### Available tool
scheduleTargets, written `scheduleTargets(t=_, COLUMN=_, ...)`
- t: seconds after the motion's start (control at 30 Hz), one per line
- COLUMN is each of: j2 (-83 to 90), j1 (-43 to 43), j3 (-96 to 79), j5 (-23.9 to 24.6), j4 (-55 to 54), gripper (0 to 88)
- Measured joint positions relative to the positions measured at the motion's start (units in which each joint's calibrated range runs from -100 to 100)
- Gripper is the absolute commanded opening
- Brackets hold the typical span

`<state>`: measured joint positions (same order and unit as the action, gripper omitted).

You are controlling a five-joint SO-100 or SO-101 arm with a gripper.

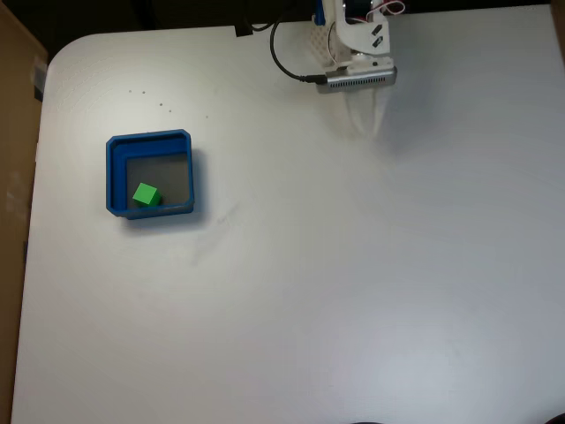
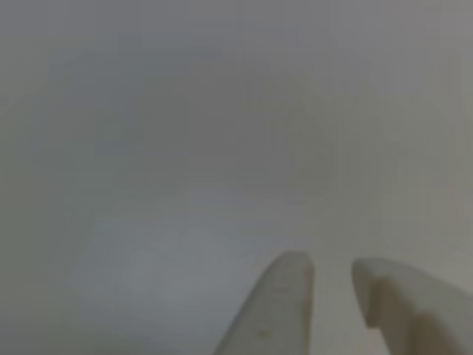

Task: Pick up green cube and drop it in the blue box

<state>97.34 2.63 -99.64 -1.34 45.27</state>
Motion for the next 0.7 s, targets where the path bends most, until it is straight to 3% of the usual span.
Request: scheduleTargets(t=0.7, j2=0.0, j1=0.9, j3=0.0, j5=0.0, j4=0.0, gripper=1.4)
